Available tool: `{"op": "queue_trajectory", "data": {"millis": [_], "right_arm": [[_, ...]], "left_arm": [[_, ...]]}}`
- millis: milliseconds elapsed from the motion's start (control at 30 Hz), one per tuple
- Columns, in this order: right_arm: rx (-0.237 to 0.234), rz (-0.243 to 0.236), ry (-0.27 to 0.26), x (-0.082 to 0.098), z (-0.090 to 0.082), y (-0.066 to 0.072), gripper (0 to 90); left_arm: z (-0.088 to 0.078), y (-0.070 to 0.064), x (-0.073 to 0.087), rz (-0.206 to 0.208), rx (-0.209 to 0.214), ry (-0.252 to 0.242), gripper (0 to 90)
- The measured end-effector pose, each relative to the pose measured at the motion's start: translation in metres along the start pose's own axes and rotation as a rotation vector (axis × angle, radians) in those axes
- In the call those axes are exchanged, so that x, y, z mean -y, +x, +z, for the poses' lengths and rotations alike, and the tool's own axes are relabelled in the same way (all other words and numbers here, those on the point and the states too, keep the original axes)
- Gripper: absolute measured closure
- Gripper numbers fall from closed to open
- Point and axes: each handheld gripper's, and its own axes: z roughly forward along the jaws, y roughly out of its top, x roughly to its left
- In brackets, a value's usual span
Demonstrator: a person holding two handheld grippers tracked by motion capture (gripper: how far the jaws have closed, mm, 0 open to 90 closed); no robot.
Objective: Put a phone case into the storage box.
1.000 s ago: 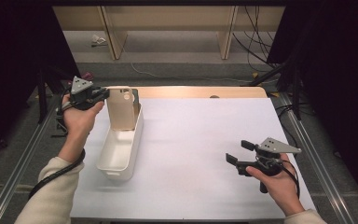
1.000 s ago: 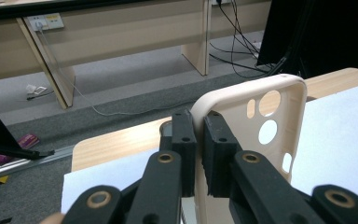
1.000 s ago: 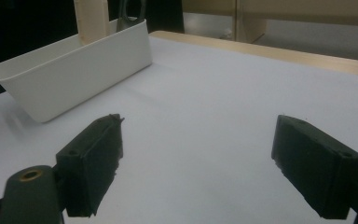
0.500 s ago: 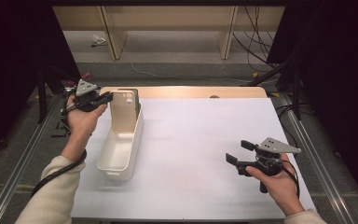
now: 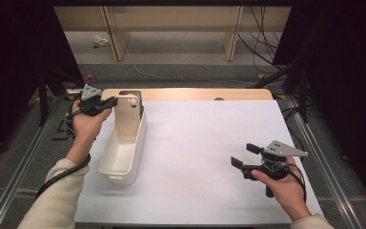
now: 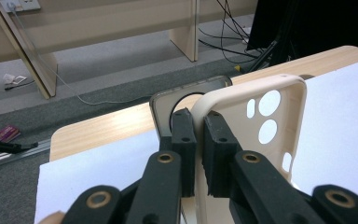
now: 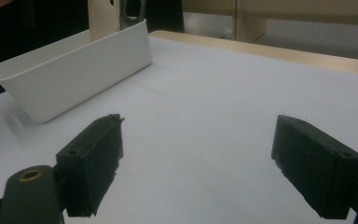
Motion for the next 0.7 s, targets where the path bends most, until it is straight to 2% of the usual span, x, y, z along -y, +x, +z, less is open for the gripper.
{"op": "queue_trajectory", "data": {"millis": [700], "right_arm": [[0.001, 0.0, 0.0, 0.0001, 0.0, 0.0, 17.2]], "left_arm": [[0.0101, 0.0036, 0.0069, 0.0, 0.009, 0.02, 83.8]]}}
